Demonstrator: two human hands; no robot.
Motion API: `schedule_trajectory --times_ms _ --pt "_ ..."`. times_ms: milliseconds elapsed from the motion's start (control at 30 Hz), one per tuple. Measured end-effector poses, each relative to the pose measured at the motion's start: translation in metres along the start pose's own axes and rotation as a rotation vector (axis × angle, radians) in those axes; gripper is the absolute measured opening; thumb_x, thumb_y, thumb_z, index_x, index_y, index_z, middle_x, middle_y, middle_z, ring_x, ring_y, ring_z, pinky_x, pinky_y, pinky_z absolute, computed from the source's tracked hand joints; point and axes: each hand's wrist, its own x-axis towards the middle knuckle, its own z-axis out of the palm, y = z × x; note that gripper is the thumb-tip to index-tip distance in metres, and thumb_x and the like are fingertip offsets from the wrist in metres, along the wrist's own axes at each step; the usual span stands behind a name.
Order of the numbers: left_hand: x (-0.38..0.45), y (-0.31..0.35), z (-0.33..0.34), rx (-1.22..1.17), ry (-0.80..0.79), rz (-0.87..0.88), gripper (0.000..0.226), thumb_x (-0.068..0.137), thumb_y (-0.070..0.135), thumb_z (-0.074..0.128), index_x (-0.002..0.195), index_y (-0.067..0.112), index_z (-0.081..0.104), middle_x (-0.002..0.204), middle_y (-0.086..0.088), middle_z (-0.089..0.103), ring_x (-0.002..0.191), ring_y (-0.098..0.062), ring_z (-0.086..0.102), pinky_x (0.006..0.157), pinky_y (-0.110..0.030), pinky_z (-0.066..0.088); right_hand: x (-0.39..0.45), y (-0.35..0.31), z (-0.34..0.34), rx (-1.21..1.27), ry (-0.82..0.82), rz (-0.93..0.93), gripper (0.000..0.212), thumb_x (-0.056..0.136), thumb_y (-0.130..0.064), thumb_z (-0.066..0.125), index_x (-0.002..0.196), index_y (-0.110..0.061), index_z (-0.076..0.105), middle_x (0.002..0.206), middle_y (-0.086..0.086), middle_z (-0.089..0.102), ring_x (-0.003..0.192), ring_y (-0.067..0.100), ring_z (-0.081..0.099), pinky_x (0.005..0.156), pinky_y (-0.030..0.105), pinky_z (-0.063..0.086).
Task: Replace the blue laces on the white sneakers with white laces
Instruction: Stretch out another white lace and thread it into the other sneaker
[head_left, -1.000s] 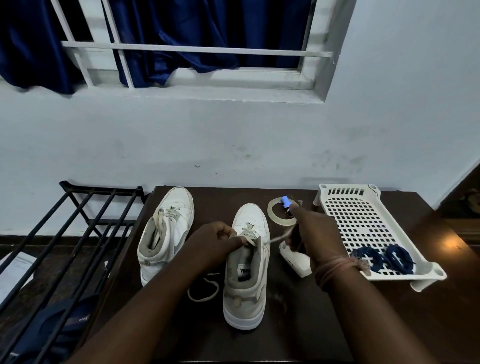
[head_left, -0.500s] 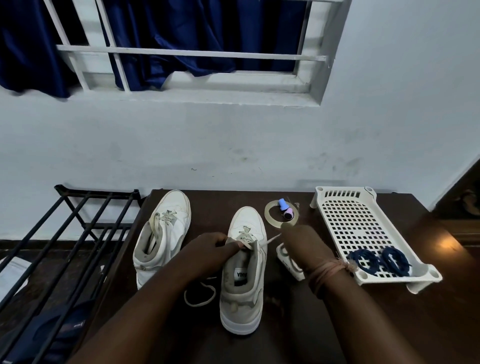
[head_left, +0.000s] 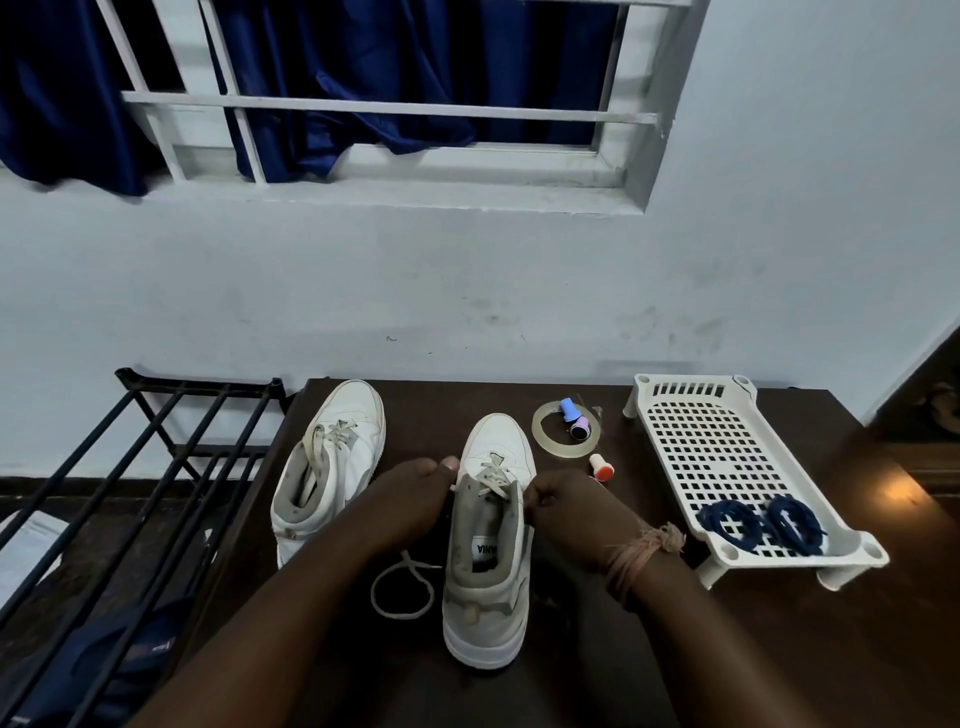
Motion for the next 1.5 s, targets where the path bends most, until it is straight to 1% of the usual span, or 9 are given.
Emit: schedule_trajectory --times_ms 200,300,400,600,833,1067,1267,1400,1500 --pt "0.007 -0.001 -0.002 0.099 0.128 -0.047 0.043 0.106 0.043 0.037 0.080 0.013 0.054 0.106 -0.017 0.068 0.104 -0.033 0.064 0.083 -0.036 0.042 -0.007 -0.003 -0.017 -0.023 -0.003 0.100 0.025 0.101 -0.012 0.041 0.114 0.000 0.059 0.117 0.018 0.065 0.111 0.031 0.062 0.099 0.039 0.046" --pt "0.008 -0.002 0.000 0.007 0.132 -0.030 0.053 0.098 0.056 0.051 0.076 0.010 0.063 0.080 -0.010 0.071 0.078 -0.027 0.067 0.077 -0.036 0.050 -0.009 -0.006 -0.016 0.065 0.085 0.052 0.020 0.100 -0.022 0.047 0.093 -0.007 0.059 0.092 0.011 0.065 0.088 0.024 0.063 0.075 0.031 0.047" --pt "0.006 -0.001 -0.006 -0.116 0.000 -0.033 0.054 0.087 0.063 0.066 0.055 0.019 0.069 0.052 0.000 0.060 0.056 -0.019 0.054 0.069 -0.033 0.045 -0.004 -0.007 -0.016 0.263 0.103 0.185 0.045 0.092 -0.039 0.064 0.057 -0.015 0.048 0.056 0.000 0.048 0.054 0.014 0.044 0.057 0.027 0.035" --pt "0.011 -0.014 -0.016 -0.315 0.017 -0.031 0.032 0.081 0.033 0.083 0.062 0.008 0.075 0.059 -0.018 0.061 0.060 -0.026 0.053 0.067 -0.035 0.044 -0.005 0.004 -0.022 0.269 0.209 0.185 0.038 0.090 -0.022 0.068 0.058 -0.008 0.056 0.052 -0.002 0.044 0.051 0.011 0.040 0.053 0.024 0.032" --pt "0.008 -0.012 -0.013 -0.038 0.183 -0.025 0.036 0.085 0.036 0.078 0.057 0.014 0.071 0.052 0.000 0.067 0.057 -0.020 0.068 0.073 -0.036 0.056 -0.001 0.019 -0.021 0.125 0.269 0.207 0.039 0.089 -0.019 0.067 0.056 -0.005 0.052 0.051 0.003 0.042 0.052 0.016 0.041 0.053 0.028 0.032" --pt "-0.002 -0.007 -0.011 0.155 0.368 0.028 0.037 0.088 0.045 0.069 0.065 0.017 0.068 0.058 0.007 0.064 0.068 -0.009 0.062 0.063 -0.028 0.041 -0.001 0.016 -0.022 0.106 0.380 0.185 0.044 0.082 -0.018 0.071 0.048 -0.014 0.043 0.049 -0.001 0.043 0.052 0.018 0.045 0.051 0.027 0.030" --pt "-0.004 -0.001 -0.004 0.077 0.267 0.103 0.032 0.092 0.058 0.058 0.080 0.030 0.066 0.078 0.008 0.070 0.079 -0.010 0.067 0.078 -0.032 0.053 -0.010 0.001 -0.030 0.300 0.451 0.105 0.039 0.086 -0.048 0.070 0.099 -0.014 0.054 0.086 -0.004 0.060 0.081 0.016 0.059 0.061 0.025 0.034" --pt "-0.010 0.004 0.004 0.018 0.318 0.192 0.025 0.085 0.051 0.069 0.073 0.029 0.070 0.068 0.012 0.068 0.068 -0.002 0.065 0.072 -0.031 0.055 -0.006 -0.009 -0.019 0.249 0.629 -0.047 0.028 0.096 -0.011 0.054 0.123 -0.006 0.052 0.114 0.008 0.062 0.105 0.025 0.060 0.067 0.018 0.030" --pt "-0.013 0.005 0.002 -0.092 0.203 0.126 0.024 0.084 0.045 0.075 0.073 0.023 0.075 0.061 0.009 0.068 0.058 -0.006 0.063 0.067 -0.029 0.053 -0.006 -0.015 -0.013 0.164 0.632 -0.079 0.023 0.091 0.001 0.049 0.104 -0.012 0.062 0.095 0.004 0.067 0.089 0.025 0.063 0.072 0.026 0.040"
